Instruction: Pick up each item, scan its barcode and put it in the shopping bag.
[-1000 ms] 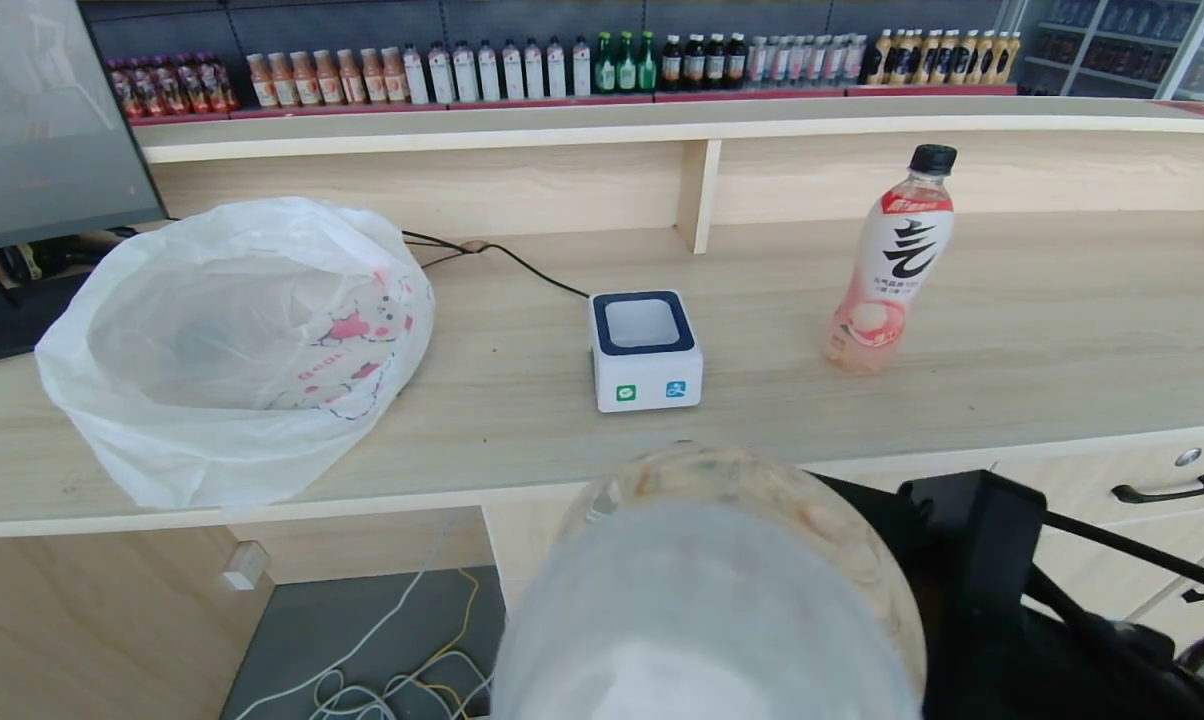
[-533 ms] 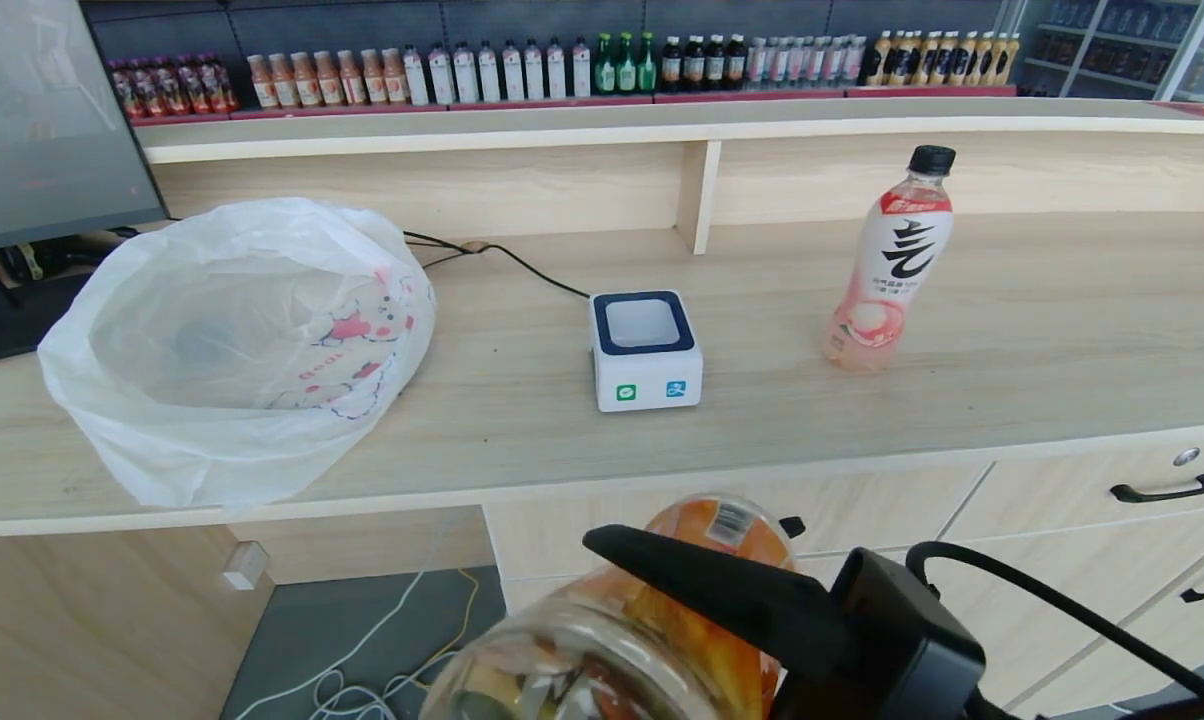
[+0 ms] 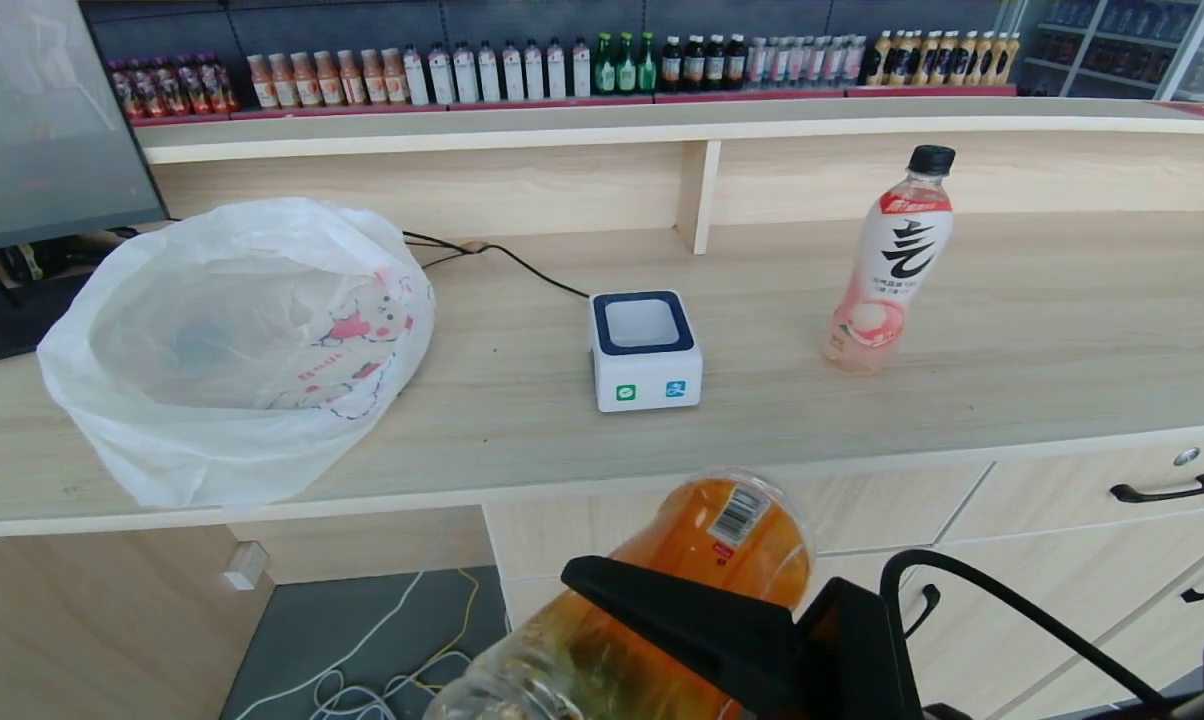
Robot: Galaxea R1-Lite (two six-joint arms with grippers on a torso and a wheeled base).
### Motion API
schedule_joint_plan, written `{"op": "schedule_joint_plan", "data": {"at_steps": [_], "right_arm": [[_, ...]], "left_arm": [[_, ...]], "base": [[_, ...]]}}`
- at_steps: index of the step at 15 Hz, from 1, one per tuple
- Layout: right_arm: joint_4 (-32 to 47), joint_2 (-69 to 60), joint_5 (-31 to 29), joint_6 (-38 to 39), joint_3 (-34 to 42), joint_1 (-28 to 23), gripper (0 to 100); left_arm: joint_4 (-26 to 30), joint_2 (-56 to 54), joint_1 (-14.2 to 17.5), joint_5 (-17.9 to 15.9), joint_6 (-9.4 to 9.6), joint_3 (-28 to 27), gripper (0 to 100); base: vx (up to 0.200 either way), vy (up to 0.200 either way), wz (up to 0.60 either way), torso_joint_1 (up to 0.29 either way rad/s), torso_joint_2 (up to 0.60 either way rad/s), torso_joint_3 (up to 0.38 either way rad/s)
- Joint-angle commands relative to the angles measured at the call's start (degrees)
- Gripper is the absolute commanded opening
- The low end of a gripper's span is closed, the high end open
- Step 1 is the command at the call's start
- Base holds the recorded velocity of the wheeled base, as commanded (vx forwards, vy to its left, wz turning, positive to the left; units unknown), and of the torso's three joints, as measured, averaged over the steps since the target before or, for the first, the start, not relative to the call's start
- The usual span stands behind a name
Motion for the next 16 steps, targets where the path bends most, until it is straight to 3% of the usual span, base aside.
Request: {"op": "schedule_joint_plan", "data": {"at_steps": [1,4,16], "right_arm": [[0.02,-2.13,-1.14,-2.61,0.0,0.02,0],[0.02,-7.58,-7.38,-14.39,0.0,1.51,0],[0.02,-3.45,-8.08,-13.69,-5.01,2.83,0]], "left_arm": [[-0.01,-0.01,0.04,0.0,-0.02,0.0,100],[-0.01,-0.01,-0.05,0.0,-0.02,0.0,100],[-0.01,-0.01,0.04,0.0,-0.02,0.0,100]], "base": [[0.0,0.0,0.0,0.0,0.0,0.0],[0.0,0.0,0.0,0.0,0.0,0.0],[0.0,0.0,0.0,0.0,0.0,0.0]]}}
